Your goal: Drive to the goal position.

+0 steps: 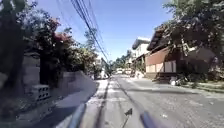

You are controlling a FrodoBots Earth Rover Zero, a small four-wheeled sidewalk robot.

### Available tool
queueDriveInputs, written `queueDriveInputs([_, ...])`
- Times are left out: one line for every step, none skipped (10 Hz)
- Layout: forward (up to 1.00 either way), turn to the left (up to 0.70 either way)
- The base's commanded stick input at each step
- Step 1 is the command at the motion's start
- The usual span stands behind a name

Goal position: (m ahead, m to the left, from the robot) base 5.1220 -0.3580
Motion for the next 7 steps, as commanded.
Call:
queueDriveInputs([0.7, 0.0])
queueDriveInputs([0.7, 0.0])
queueDriveInputs([0.7, 0.0])
queueDriveInputs([0.7, 0.0])
queueDriveInputs([0.7, 0.0])
queueDriveInputs([0.7, 0.0])
queueDriveInputs([0.7, 0.0])
